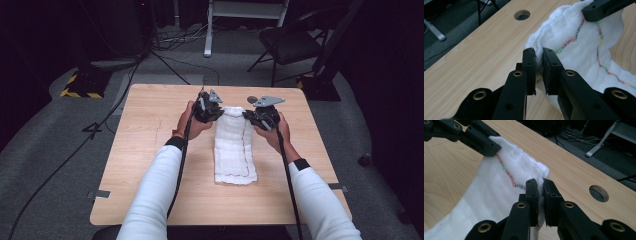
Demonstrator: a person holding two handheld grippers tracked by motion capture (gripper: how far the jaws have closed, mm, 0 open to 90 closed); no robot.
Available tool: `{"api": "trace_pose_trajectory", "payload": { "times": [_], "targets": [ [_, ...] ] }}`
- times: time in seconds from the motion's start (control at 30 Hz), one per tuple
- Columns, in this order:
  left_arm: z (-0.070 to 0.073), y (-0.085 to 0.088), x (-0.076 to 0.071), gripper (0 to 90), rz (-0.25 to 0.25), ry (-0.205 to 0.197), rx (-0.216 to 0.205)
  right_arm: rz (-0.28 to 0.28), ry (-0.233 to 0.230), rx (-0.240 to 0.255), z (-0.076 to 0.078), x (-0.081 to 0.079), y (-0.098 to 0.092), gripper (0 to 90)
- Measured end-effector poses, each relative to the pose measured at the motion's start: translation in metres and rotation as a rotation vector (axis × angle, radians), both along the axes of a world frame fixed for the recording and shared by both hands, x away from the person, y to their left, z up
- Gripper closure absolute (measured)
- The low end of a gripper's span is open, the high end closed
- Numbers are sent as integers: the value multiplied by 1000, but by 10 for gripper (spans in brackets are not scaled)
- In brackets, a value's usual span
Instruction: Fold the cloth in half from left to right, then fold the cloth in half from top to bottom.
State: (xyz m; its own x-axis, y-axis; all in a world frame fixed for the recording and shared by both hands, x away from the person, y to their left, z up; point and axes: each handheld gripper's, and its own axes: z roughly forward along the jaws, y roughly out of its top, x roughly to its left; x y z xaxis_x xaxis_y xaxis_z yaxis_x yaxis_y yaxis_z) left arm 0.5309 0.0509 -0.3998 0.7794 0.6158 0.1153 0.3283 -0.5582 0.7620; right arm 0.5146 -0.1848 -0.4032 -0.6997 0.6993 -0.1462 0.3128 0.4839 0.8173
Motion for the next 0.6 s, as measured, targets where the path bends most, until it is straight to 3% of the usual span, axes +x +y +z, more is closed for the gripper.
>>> {"api": "trace_pose_trajectory", "payload": {
  "times": [0.3,0.6],
  "targets": [
    [0,5,-3,819,-18,11,-18,9,0,8,3,2,2,841],
    [-7,4,-36,816,-124,6,-46,75,30,48,-3,-27,-18,841]
  ]
}}
